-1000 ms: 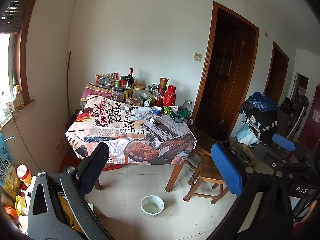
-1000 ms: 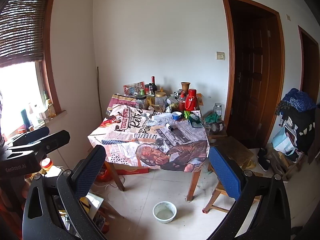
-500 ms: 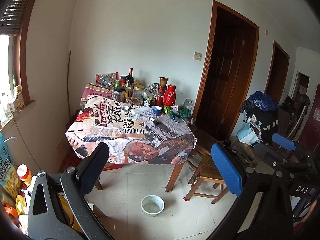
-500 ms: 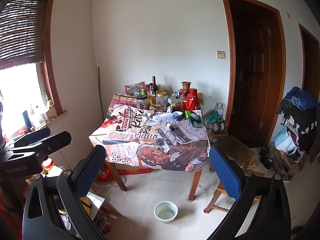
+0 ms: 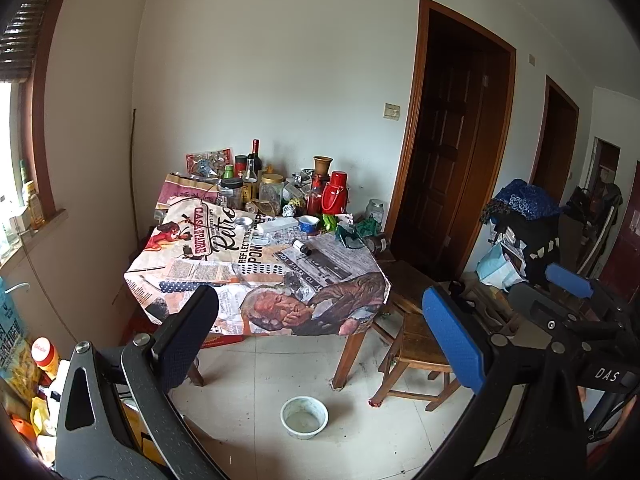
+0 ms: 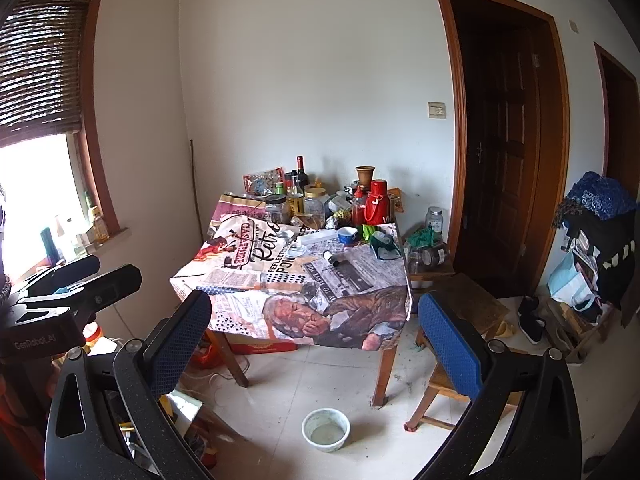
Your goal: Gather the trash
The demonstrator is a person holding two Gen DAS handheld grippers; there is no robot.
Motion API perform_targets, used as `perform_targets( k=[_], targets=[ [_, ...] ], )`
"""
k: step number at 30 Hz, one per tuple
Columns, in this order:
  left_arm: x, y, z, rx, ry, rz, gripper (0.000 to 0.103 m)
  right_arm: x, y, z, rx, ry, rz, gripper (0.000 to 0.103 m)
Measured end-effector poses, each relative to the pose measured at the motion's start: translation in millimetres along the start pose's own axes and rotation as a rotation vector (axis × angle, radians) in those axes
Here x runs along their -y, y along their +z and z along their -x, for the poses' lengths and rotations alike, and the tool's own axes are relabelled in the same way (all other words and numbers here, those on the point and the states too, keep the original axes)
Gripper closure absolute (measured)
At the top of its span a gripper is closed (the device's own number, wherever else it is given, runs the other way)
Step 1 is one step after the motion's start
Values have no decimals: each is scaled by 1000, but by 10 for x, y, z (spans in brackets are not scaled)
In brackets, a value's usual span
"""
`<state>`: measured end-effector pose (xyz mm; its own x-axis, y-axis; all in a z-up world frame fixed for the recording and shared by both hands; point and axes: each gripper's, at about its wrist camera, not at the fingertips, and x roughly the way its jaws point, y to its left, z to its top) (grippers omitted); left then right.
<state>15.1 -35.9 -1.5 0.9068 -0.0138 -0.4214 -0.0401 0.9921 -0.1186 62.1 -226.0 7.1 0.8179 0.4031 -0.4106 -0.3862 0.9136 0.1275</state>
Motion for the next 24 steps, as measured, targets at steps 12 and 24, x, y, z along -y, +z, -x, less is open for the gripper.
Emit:
perform_targets(
  k=[12,24],
  targets=[
    [291,186,-467,7,6,2,0,445,153,-262,24,-7,-2,0],
    [62,462,-1357,-34,13,-9,0,554,353,-1003,-8,-42,-17,0]
  ],
)
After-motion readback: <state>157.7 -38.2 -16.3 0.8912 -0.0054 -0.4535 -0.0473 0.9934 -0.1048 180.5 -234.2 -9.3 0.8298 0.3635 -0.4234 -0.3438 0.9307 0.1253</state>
